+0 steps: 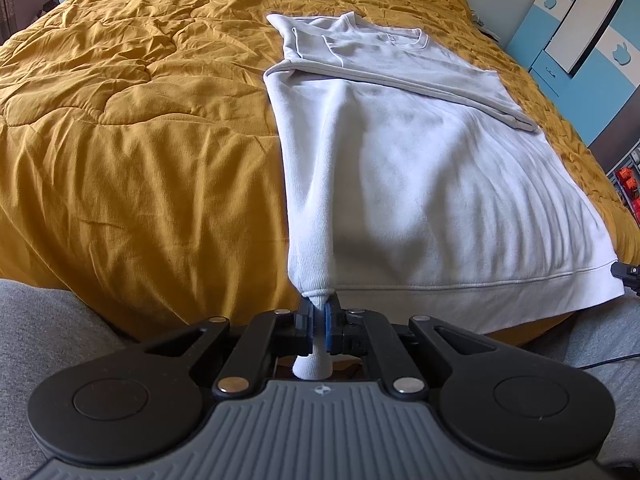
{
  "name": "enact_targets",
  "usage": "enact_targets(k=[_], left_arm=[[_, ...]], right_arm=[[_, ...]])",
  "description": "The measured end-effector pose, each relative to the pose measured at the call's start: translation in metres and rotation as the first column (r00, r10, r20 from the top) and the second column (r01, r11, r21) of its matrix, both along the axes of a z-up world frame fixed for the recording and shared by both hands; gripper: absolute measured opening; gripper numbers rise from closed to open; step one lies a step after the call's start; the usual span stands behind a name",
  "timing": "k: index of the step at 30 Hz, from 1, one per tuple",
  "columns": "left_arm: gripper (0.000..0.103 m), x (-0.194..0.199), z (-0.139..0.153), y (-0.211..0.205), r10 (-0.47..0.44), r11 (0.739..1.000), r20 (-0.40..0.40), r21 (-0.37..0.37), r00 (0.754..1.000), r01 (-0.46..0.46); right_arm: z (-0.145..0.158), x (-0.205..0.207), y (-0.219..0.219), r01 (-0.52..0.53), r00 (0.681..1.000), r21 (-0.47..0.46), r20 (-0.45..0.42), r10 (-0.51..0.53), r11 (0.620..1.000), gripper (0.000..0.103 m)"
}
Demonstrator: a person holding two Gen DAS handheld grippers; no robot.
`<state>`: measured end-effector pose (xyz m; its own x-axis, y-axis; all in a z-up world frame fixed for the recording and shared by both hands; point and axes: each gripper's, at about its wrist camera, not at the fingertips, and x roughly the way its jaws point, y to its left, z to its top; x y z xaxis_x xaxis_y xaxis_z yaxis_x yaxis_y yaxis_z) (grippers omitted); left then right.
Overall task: Fold small clothes
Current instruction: 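Grasp the hem with the left gripper and lift it, then carry the hem with the left gripper over toward the collar, release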
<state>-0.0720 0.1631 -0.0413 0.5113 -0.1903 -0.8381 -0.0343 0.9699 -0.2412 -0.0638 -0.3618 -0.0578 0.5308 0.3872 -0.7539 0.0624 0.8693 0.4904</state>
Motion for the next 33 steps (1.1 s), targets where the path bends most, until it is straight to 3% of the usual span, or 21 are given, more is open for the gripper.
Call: enact_targets(k=[2,3,4,5,6,8,10,12,14,17,22,29,33], left_arm=[[0.005,0.000,-0.002,0.000,-0.001,1.000,-0.003,-0.009,1.000,0.001],[0.006,0.001,-0.002,0.000,-0.004,1.000,-0.004,-0.014,1.000,0.004],[0.006,0.003,-0.003,-0.001,-0.007,1.000,-0.008,-0.020,1.000,0.007],[0.007,0.004,-0.005,-0.002,-0.010,1.000,-0.013,-0.027,1.000,0.009],[0.010,0.005,-0.008,-0.002,-0.012,0.999,-0.019,-0.032,1.000,0.011],[0.010,0.007,-0.014,-0.002,0.005,0.999,-0.034,-0.034,0.999,-0.006],[0.005,0.007,-0.017,-0.003,0.017,1.000,-0.037,-0.025,0.999,-0.018],[0.004,0.001,-0.011,-0.007,0.009,1.000,0.004,0.001,1.000,-0.009],[0.004,-0.008,0.001,-0.006,0.005,0.999,0.099,-0.038,0.995,-0.001],[0.004,-0.018,0.015,-0.005,-0.006,0.997,0.230,-0.073,0.973,0.023],[0.004,-0.023,0.029,0.002,0.076,0.980,0.349,-0.200,0.934,-0.005],[0.004,-0.019,0.043,0.010,0.145,0.961,0.429,-0.275,0.892,-0.024],[0.004,-0.014,0.054,0.008,0.145,0.969,0.465,-0.247,0.873,-0.029]], right_arm=[[-0.004,0.001,-0.002,-0.004,1.000,0.049,0.004,0.004,0.999,0.021],[-0.007,0.003,-0.003,-0.002,1.000,0.069,-0.001,0.002,0.998,0.027],[-0.012,0.004,-0.004,0.002,1.000,0.068,-0.020,-0.001,0.998,0.043],[-0.015,0.006,-0.002,0.007,0.999,0.049,-0.036,-0.005,0.999,0.047],[-0.022,0.009,-0.001,0.011,0.999,0.026,-0.052,-0.010,1.000,0.044],[-0.033,0.013,-0.002,0.016,0.997,0.071,-0.075,-0.010,0.997,0.039],[-0.040,0.014,0.000,0.017,0.997,0.092,-0.080,-0.010,0.996,0.022],[-0.038,0.013,0.003,0.015,0.997,0.041,-0.078,-0.012,0.999,0.008],[-0.032,0.011,-0.001,-0.005,0.999,0.108,-0.044,0.009,0.994,0.005],[-0.018,0.005,-0.007,-0.025,0.999,0.229,0.029,0.019,0.973,0.003],[-0.008,0.005,-0.012,-0.014,0.995,0.395,0.097,-0.027,0.919,0.003],[0.009,0.006,-0.018,-0.019,0.981,0.481,0.180,-0.077,0.876,0.004],[0.032,0.010,-0.018,-0.070,0.959,0.433,0.278,-0.059,0.899,0.003]])
